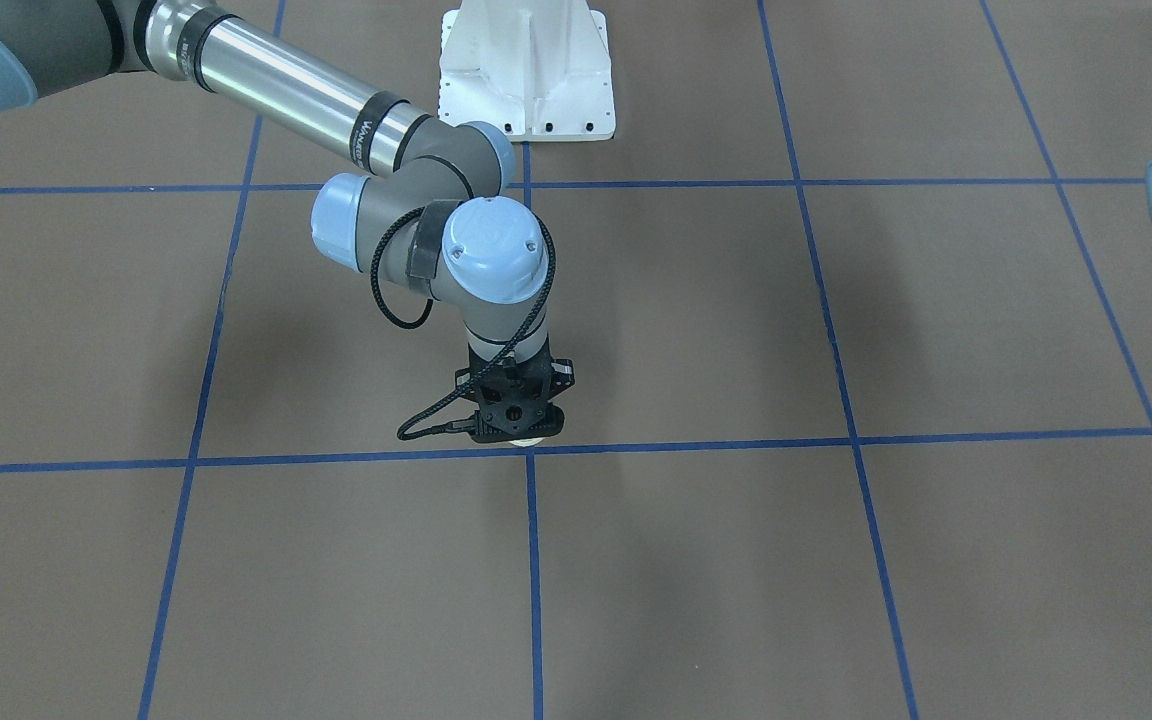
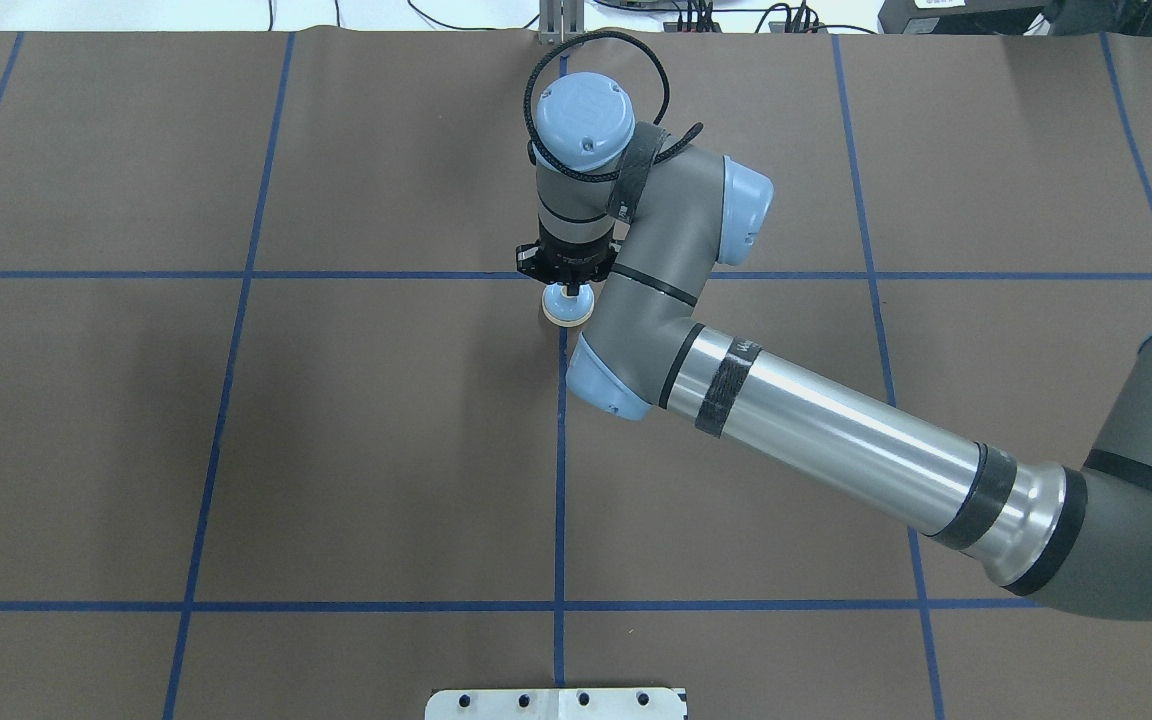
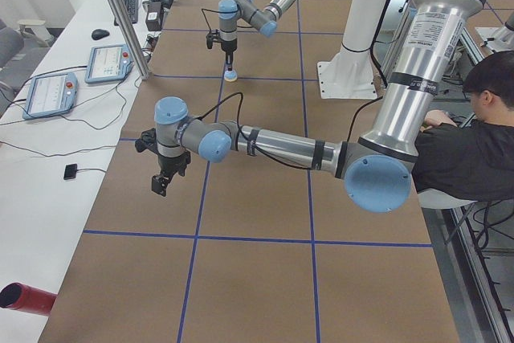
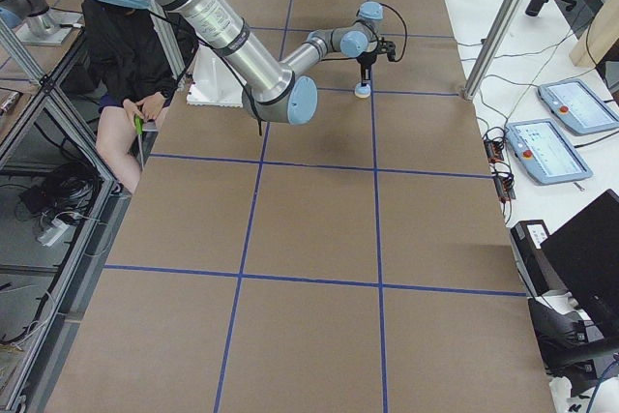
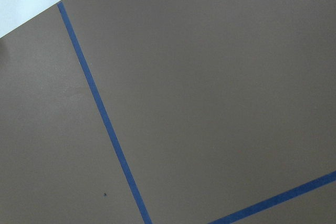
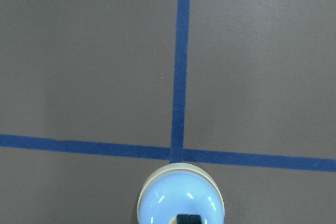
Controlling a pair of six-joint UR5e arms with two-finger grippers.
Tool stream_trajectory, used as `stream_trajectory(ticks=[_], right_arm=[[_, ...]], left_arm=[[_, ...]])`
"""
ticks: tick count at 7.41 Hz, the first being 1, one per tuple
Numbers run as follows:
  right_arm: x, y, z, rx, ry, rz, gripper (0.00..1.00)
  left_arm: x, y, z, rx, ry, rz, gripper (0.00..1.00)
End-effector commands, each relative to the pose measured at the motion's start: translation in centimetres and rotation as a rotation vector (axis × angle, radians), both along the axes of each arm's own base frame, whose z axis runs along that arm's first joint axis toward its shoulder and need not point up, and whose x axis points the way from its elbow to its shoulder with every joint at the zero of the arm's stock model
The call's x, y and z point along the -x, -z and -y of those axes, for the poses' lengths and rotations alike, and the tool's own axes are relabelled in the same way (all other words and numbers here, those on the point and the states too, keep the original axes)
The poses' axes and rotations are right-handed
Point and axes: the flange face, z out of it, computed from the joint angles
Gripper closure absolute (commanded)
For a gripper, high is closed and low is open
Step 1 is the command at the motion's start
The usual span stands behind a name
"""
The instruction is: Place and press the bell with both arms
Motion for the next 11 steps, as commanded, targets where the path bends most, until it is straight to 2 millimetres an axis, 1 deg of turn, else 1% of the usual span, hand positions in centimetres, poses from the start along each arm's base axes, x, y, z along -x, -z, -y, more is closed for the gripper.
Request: stream_trajectory(ticks=[1,2,3,4,5,6,7,8,9,10,11], right_arm=[[0.0,0.0,0.0,0.001,-0.001,0.0,1.0],[-0.1,1.0,0.0,-0.005,-0.004,0.012,1.0],[-1.0,2.9,0.3,-0.014,-0.007,0.038,1.0],[-3.3,4.4,0.9,-0.004,-0.01,0.067,1.0],[-6.9,5.4,1.2,0.012,-0.017,0.067,0.72],[-10.3,4.6,0.5,-0.001,-0.039,0.07,0.01],[-15.2,1.7,1.0,-0.001,-0.071,0.057,0.0],[-21.0,-3.3,1.1,-0.083,-0.019,0.022,0.0],[-26.4,-7.7,1.9,-0.118,0.021,-0.03,0.0],[-31.2,-11.3,2.8,-0.107,0.042,-0.058,0.0],[-36.1,-15.5,3.6,-0.121,0.074,-0.085,0.0]], left_arm=[[0.0,0.0,0.0,0.0,0.0,-0.001,0.01],[0.0,0.0,0.0,0.0,0.0,-0.001,0.01],[0.0,0.0,0.0,0.0,0.0,-0.001,0.01],[0.0,0.1,0.0,0.0,-0.002,-0.002,0.01],[0.2,0.1,0.0,-0.004,-0.004,-0.001,0.01],[0.5,-0.3,-0.2,-0.01,-0.017,0.005,0.01],[1.6,-1.0,-0.6,-0.013,-0.026,0.014,0.01],[3.4,-1.6,-0.8,-0.021,-0.026,0.024,0.01],[4.7,-2.3,-1.1,-0.024,-0.027,0.032,0.01],[5.3,-2.9,-1.6,-0.01,-0.026,0.009,0.01],[6.8,-3.2,-1.9,0.024,-0.012,-0.035,0.01]])
